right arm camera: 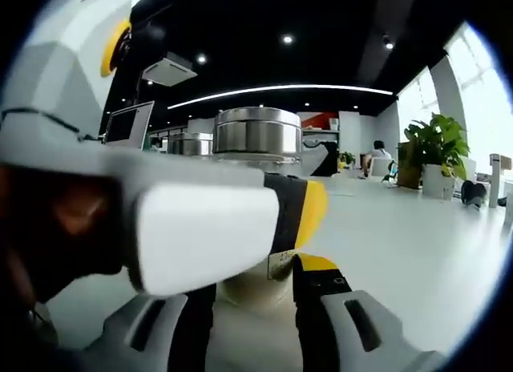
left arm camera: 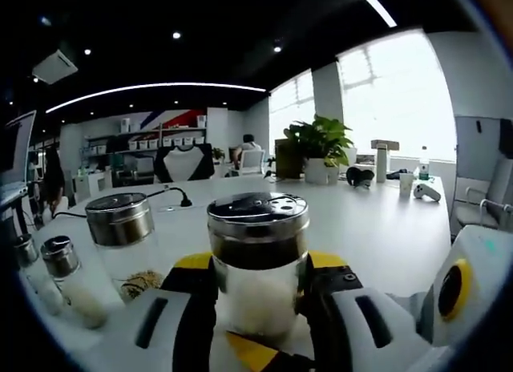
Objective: Rotate the seasoning bottle until the label or dispensing opening points toward the visible target arrow and the bottle remains upright within the marked orientation range
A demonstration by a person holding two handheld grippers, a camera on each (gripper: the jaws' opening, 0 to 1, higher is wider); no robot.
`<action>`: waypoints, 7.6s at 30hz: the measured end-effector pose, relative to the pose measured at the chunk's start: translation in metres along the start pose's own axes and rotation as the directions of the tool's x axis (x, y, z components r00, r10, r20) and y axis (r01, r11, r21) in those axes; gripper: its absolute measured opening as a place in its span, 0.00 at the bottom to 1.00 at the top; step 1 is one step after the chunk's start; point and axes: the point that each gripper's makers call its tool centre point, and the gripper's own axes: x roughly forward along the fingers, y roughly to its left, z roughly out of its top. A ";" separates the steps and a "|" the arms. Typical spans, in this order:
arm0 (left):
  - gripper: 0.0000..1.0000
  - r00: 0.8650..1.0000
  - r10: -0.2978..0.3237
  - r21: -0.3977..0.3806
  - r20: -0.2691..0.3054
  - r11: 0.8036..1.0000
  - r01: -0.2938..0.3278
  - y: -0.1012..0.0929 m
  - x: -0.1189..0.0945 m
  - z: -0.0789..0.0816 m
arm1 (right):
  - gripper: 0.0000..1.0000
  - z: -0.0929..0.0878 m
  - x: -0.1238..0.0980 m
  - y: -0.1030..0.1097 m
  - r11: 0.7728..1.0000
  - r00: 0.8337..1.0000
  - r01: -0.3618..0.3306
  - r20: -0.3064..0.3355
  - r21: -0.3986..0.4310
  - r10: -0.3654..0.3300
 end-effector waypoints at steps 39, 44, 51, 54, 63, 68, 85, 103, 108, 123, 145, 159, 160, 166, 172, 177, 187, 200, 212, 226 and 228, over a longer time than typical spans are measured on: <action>0.44 0.914 -0.405 0.059 -0.013 0.913 0.405 -0.012 0.011 0.001 | 0.43 -0.002 0.012 -0.009 0.986 0.986 -0.166 -0.022 -0.013 0.165; 0.44 0.890 -0.455 0.062 -0.015 0.888 0.455 -0.013 0.012 0.000 | 0.43 -0.003 0.012 -0.010 0.983 0.983 -0.182 -0.026 -0.018 0.182; 0.44 0.862 -0.505 0.062 -0.032 0.860 0.506 -0.015 0.011 0.000 | 0.43 -0.006 0.012 -0.008 0.975 0.975 -0.218 -0.041 -0.038 0.217; 0.44 0.858 -0.512 0.056 -0.039 0.856 0.514 -0.015 0.010 -0.001 | 0.43 -0.006 0.011 -0.007 0.975 0.975 -0.218 -0.042 -0.038 0.216; 0.44 0.854 -0.518 0.075 -0.057 0.850 0.521 -0.017 0.006 -0.001 | 0.45 -0.006 0.010 -0.005 0.971 0.971 -0.235 -0.042 -0.040 0.233; 0.44 0.844 -0.530 0.098 -0.077 0.839 0.536 -0.018 0.002 -0.001 | 0.46 -0.006 0.009 -0.004 0.968 0.968 -0.248 -0.041 -0.041 0.246; 0.44 0.818 -0.567 0.068 -0.094 0.816 0.574 -0.022 -0.006 -0.004 | 0.47 -0.006 0.005 0.002 0.948 0.949 -0.313 -0.041 -0.052 0.311; 0.43 0.715 -0.694 0.049 -0.085 0.714 0.699 -0.030 -0.023 -0.005 | 0.52 -0.007 -0.001 0.013 0.905 0.908 -0.420 -0.050 -0.070 0.417; 0.43 0.699 -0.712 0.042 -0.067 0.698 0.715 -0.029 -0.025 -0.004 | 0.53 -0.007 -0.002 0.015 0.899 0.902 -0.431 -0.050 -0.073 0.428; 0.44 0.634 -0.771 0.017 -0.057 0.634 0.773 -0.033 -0.035 -0.005 | 0.55 -0.009 -0.009 0.024 0.849 0.853 -0.522 -0.066 -0.081 0.518; 0.44 0.626 -0.779 -0.022 -0.043 0.627 0.779 -0.037 -0.039 -0.009 | 0.60 -0.013 -0.017 0.028 0.793 0.795 -0.605 -0.084 -0.063 0.600; 0.44 0.624 -0.780 -0.032 -0.041 0.626 0.779 -0.036 -0.040 -0.010 | 0.63 -0.013 -0.022 0.034 0.754 0.757 -0.653 -0.088 -0.072 0.647; 0.44 0.624 -0.780 -0.032 -0.041 0.625 0.780 -0.036 -0.040 -0.010 | 0.63 -0.013 -0.022 0.034 0.751 0.755 -0.656 -0.089 -0.072 0.650; 0.44 0.623 -0.781 -0.033 -0.041 0.624 0.781 -0.036 -0.040 -0.010 | 0.61 -0.013 -0.023 0.036 0.721 0.725 -0.688 -0.086 -0.076 0.683; 0.44 0.622 -0.782 -0.037 -0.042 0.623 0.781 -0.036 -0.040 -0.011 | 0.53 -0.012 -0.020 0.032 0.704 0.708 -0.706 -0.078 -0.080 0.702; 0.44 0.623 -0.781 -0.040 -0.039 0.624 0.780 -0.036 -0.040 -0.011 | 0.53 -0.011 -0.020 0.032 0.704 0.709 -0.705 -0.078 -0.080 0.701; 0.45 0.624 -0.780 -0.049 -0.038 0.625 0.779 -0.035 -0.040 -0.012 | 0.49 -0.011 -0.020 0.032 0.713 0.717 -0.697 -0.072 -0.082 0.693; 0.45 0.642 -0.766 -0.062 -0.027 0.642 0.764 -0.033 -0.038 -0.013 | 0.39 -0.012 -0.022 0.036 0.719 0.723 -0.690 -0.079 -0.083 0.686; 0.44 0.671 -0.740 -0.029 -0.053 0.672 0.740 -0.031 -0.035 -0.016 | 0.39 -0.012 -0.019 0.033 0.755 0.759 -0.651 -0.082 -0.078 0.645; 0.43 0.718 -0.688 0.025 -0.106 0.720 0.693 -0.030 -0.031 -0.021 | 0.39 -0.011 -0.016 0.031 0.796 0.799 -0.601 -0.081 -0.071 0.596; 0.43 0.724 -0.681 0.026 -0.108 0.726 0.687 -0.030 -0.030 -0.022 | 0.39 -0.011 -0.016 0.030 0.801 0.803 -0.595 -0.081 -0.070 0.590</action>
